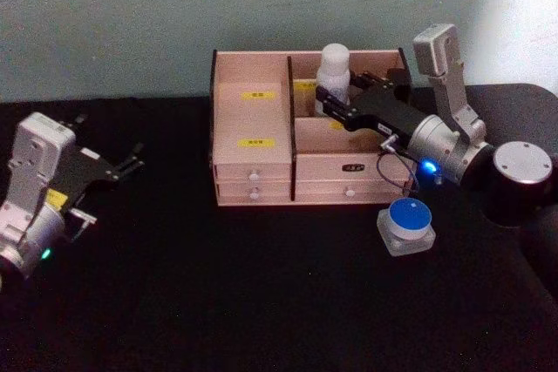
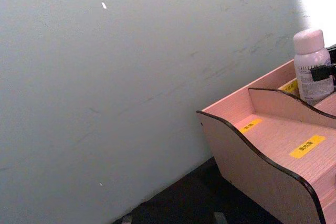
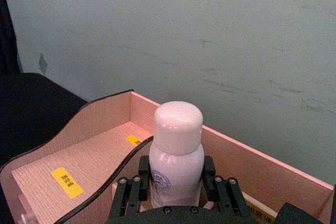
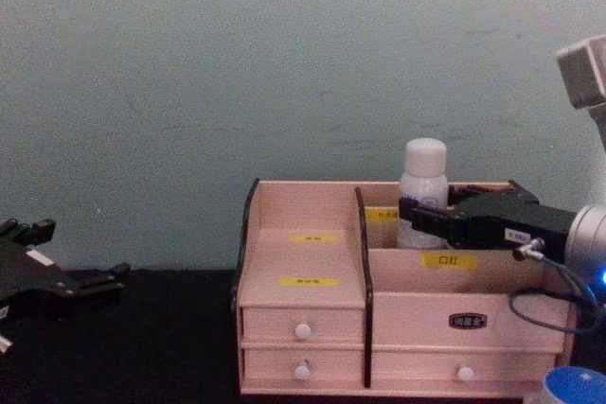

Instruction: Pick up the facial cleanser and watermelon frost from the table and place them into the tiered storage box.

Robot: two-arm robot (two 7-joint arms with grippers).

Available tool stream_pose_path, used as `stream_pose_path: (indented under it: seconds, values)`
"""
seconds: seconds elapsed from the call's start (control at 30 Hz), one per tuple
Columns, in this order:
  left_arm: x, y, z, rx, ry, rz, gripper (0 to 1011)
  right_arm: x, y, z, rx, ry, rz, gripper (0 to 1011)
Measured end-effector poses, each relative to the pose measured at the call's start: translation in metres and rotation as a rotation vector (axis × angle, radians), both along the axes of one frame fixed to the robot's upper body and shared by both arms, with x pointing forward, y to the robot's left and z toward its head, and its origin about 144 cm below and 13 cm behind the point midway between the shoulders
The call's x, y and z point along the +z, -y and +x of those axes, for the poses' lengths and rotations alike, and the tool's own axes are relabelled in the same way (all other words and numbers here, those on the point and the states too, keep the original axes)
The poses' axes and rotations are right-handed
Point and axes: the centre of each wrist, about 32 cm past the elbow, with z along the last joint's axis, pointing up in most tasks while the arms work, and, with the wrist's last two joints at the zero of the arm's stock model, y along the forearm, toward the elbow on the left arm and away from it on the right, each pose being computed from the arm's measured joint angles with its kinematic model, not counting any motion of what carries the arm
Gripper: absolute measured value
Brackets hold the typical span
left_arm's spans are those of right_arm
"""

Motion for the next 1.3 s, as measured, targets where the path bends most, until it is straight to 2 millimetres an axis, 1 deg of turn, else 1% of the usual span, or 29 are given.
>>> stream_pose_path:
  seconds: [0.2,0.27,0.3,0.37,0.4,0.47,0.5,0.53,0.7,1.07,1.3]
  values:
    - [0.0,0.0,0.0,0.0,0.0,0.0,1001,0.0,0.0,0.0,0.0,0.0,0.0,596]
    - [0.0,0.0,0.0,0.0,0.0,0.0,1001,0.0,0.0,0.0,-0.002,0.0,-0.001,620]
    - [0.0,0.0,0.0,0.0,0.0,0.0,1001,0.0,0.0,0.0,-0.001,0.0,-0.001,678]
    - [0.0,0.0,0.0,0.0,0.0,0.0,1001,0.0,0.0,0.0,-0.001,0.0,-0.001,716]
    - [0.0,0.0,0.0,0.0,0.0,0.0,1001,0.0,0.0,0.0,-0.001,0.001,0.0,772]
    - [0.0,0.0,0.0,0.0,0.0,0.0,1001,0.0,0.0,0.0,-0.001,0.001,0.0,810]
    - [0.0,0.0,0.0,0.0,0.0,0.0,1001,0.0,0.0,0.0,-0.001,0.001,0.0,865]
    - [0.0,0.0,0.0,0.0,0.0,0.0,1002,0.0,0.0,0.0,-0.001,0.001,0.0,874]
    - [0.0,0.0,0.0,0.0,0.0,0.0,1001,0.0,0.0,0.0,0.0,0.001,0.0,1002]
    - [0.0,0.0,0.0,0.0,0.0,0.0,1001,0.0,0.0,-0.001,0.001,0.003,0.0,1003]
    - [0.0,0.0,0.0,0.0,0.0,0.0,1001,0.007,0.002,-0.012,0.002,0.056,-0.007,1002]
